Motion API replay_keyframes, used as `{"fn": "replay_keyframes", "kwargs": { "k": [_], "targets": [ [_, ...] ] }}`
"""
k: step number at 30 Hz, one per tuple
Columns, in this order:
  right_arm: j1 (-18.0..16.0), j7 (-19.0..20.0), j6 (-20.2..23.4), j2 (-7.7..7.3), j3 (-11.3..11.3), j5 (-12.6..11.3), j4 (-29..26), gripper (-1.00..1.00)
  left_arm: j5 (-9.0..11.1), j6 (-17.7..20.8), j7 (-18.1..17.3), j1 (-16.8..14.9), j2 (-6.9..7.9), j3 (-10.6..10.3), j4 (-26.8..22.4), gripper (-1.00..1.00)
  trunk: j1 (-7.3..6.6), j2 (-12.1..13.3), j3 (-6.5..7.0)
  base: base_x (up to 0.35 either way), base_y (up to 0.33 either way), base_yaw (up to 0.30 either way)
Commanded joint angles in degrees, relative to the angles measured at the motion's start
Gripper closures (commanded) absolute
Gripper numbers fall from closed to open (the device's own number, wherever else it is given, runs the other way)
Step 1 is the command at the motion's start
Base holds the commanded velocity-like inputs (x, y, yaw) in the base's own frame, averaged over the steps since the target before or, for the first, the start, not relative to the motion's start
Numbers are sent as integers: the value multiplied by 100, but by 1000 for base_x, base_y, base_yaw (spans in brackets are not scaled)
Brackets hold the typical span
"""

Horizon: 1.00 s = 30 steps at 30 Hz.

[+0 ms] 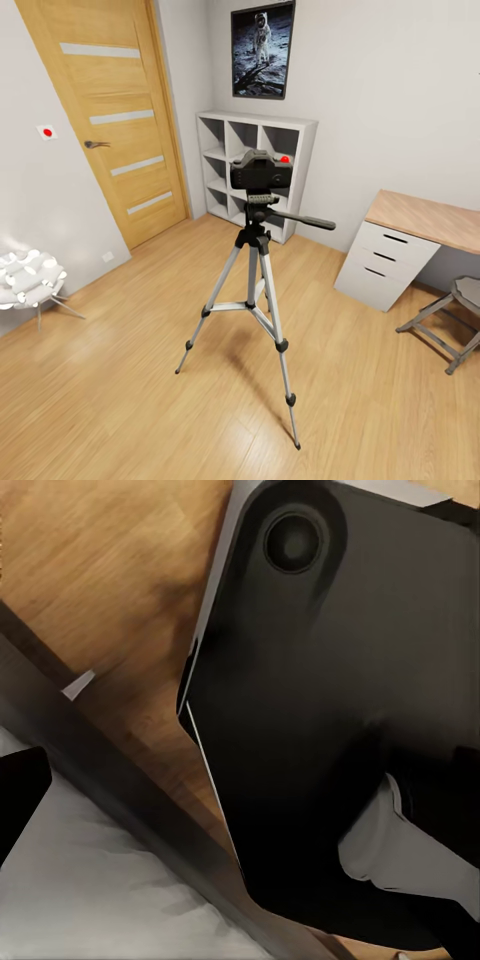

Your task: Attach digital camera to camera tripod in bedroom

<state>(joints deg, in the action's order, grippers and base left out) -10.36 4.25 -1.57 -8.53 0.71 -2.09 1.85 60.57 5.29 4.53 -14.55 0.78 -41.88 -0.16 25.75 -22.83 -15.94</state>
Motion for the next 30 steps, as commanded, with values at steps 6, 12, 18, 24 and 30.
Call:
{"fn": "replay_keyframes", "kwargs": {
  "k": [6, 12, 18, 24, 30],
  "targets": [
    [25, 9, -27, 14, 8, -65, 17, -100, 44, 24, 20, -4, 8, -48, -3, -100, 3, -9, 47, 0, 0, 0],
    [46, 2, -79, 85, 8, -82, 17, -100, 43, 24, 21, -4, 19, -53, -4, -100, 3, -9, 103, 0, 0, 0],
    [73, -2, -194, 133, 8, -88, 17, -100, 37, 25, 21, -4, 23, -56, -34, -100, 3, -9, 158, 0, 0, 0],
    [83, -3, -233, 146, 8, -89, 17, -100, 34, 25, 21, -4, 20, -74, -72, -100, 3, -9, 214, 0, 0, 0],
    [86, -3, -248, 149, 8, -89, 17, -100, 34, 25, 21, -4, 20, -69, -85, -100, 3, -9, 270, 0, 0, 0]
  ]
}}
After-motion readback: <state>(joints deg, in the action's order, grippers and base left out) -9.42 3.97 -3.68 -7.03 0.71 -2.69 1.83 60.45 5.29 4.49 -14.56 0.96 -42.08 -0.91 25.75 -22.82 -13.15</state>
